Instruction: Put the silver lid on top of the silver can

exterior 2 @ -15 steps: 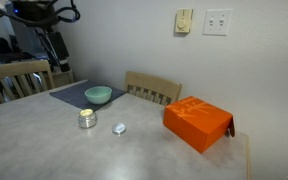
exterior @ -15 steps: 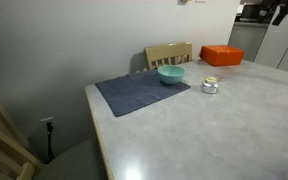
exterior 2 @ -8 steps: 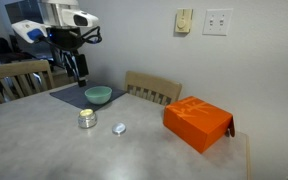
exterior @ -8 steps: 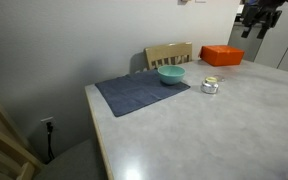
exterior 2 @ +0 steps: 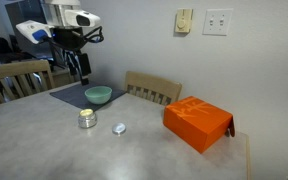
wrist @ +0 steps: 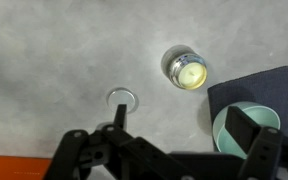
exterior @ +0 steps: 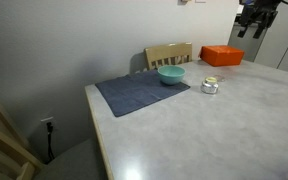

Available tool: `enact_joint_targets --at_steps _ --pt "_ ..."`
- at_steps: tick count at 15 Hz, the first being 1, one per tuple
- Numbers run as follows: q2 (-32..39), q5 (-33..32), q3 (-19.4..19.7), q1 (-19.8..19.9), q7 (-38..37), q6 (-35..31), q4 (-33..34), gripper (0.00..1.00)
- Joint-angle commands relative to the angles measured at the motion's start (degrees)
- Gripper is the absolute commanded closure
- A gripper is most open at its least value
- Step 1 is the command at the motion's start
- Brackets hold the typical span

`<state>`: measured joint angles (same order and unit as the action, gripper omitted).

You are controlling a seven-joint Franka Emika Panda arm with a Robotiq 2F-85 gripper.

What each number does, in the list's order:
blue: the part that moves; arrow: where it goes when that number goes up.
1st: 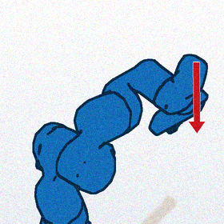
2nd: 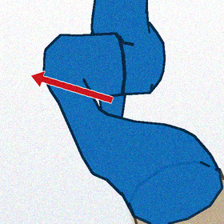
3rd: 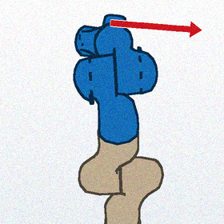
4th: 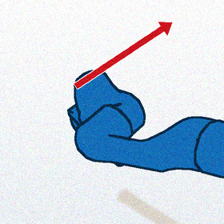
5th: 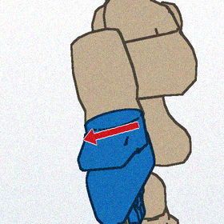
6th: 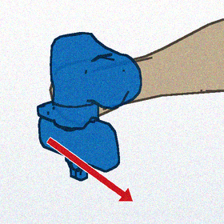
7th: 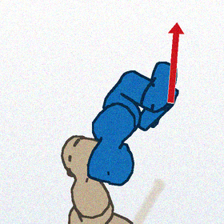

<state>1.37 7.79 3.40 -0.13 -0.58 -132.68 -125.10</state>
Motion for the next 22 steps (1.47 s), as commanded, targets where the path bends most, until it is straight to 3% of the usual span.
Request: enact_joint_targets --at_steps 1,9,17,18,22 --pt "2.2 2.1 -0.2 1.3 1.8 -1.4 1.0 0.0" --pt "11.9 0.8 0.1 2.6 1.3 -11.7 4.6 0.0" --pt "26.5 3.8 -1.3 6.7 3.7 -7.1 17.0 0.0" --pt "22.7 1.7 -0.5 5.0 1.1 -9.9 12.0 0.0" --pt "24.1 1.7 -0.6 5.2 1.0 -10.0 13.2 0.0"
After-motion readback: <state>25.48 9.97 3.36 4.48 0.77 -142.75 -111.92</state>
